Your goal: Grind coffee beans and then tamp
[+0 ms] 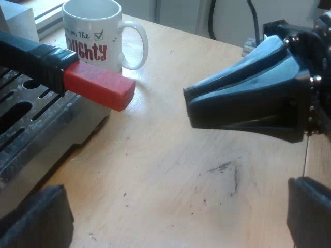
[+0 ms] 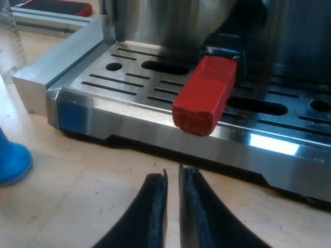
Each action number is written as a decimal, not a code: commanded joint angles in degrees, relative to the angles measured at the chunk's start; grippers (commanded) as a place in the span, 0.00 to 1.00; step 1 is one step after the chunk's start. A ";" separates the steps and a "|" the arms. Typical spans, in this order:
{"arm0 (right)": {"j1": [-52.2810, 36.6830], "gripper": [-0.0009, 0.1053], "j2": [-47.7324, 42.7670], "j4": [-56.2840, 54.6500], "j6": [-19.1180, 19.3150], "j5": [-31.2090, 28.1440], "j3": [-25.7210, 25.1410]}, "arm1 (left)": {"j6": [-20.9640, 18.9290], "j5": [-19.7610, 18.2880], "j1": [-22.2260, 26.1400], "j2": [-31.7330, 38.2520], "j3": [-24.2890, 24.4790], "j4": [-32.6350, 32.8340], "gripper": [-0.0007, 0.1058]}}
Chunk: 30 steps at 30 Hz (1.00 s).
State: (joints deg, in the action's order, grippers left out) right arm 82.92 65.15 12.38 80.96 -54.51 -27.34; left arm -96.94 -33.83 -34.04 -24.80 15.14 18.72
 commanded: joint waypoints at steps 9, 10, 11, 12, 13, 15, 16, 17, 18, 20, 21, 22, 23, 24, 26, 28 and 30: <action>-0.30 0.10 6.46 7.84 0.29 -3.71 -0.30 | -0.75 -2.27 -0.26 0.17 0.24 -0.51 0.81; -0.28 0.10 6.67 8.23 0.29 -4.15 -0.30 | -0.75 -2.27 -0.26 0.17 0.24 -0.49 0.81; -0.60 0.10 7.11 9.15 0.29 -5.15 -0.30 | -0.75 -2.27 -0.26 0.17 0.24 -0.46 0.81; -0.88 0.10 7.78 10.56 0.29 -5.29 -0.30 | -0.75 -2.27 -0.26 0.17 0.24 -0.49 0.81; -1.05 0.10 8.02 10.80 0.29 -5.29 -0.30 | -0.75 -2.27 -0.26 0.17 0.24 -0.34 0.81; -2.15 0.10 9.59 14.70 2.10 -5.28 -0.30 | -0.75 -2.27 -0.26 0.17 0.24 -0.20 0.81; -2.33 0.10 9.79 15.61 2.44 -5.28 -0.30 | -0.75 -2.27 -0.26 0.17 0.24 -0.20 0.81; -2.72 0.10 10.38 16.83 3.30 -4.89 -0.30 | -0.75 -2.27 -0.26 0.17 0.24 -0.21 0.81; -2.97 0.10 10.85 18.94 4.35 -3.39 -0.30 | -0.75 -2.27 -0.26 0.17 0.24 -0.21 0.81; -2.98 0.10 10.85 19.20 4.35 -3.39 -0.30 | -0.75 -2.27 -0.26 0.17 0.24 -0.21 0.81; -2.98 0.10 10.85 19.20 4.59 -3.17 -0.30 | -0.75 -2.27 -0.26 0.17 0.24 -0.21 0.81; -2.98 0.10 10.85 19.20 4.59 -3.17 -0.30 | -0.75 -2.27 -0.26 0.17 0.24 -0.21 0.81; -3.02 0.10 10.90 19.42 4.75 -3.06 -0.30 | -0.75 -2.27 -0.26 0.17 0.24 -0.21 0.81; -3.15 0.10 11.08 19.85 5.36 -3.03 -0.41 | -0.75 -2.27 -0.26 0.17 0.24 -0.21 0.81; -4.89 0.10 12.65 20.43 6.46 -3.21 -0.48 | -0.75 -2.27 -0.26 0.17 0.24 -0.21 0.81; -5.86 0.10 12.69 20.43 6.46 -3.04 -0.48 | -0.75 -2.27 -0.26 0.17 0.24 -0.21 0.81; -6.34 0.10 12.69 21.05 6.56 -3.05 -0.48 | -0.75 -2.27 -0.26 0.17 0.24 -0.21 0.81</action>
State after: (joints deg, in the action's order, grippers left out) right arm 77.22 77.71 32.84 87.04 -56.78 -27.63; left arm -96.94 -35.29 -34.04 -24.80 15.14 19.05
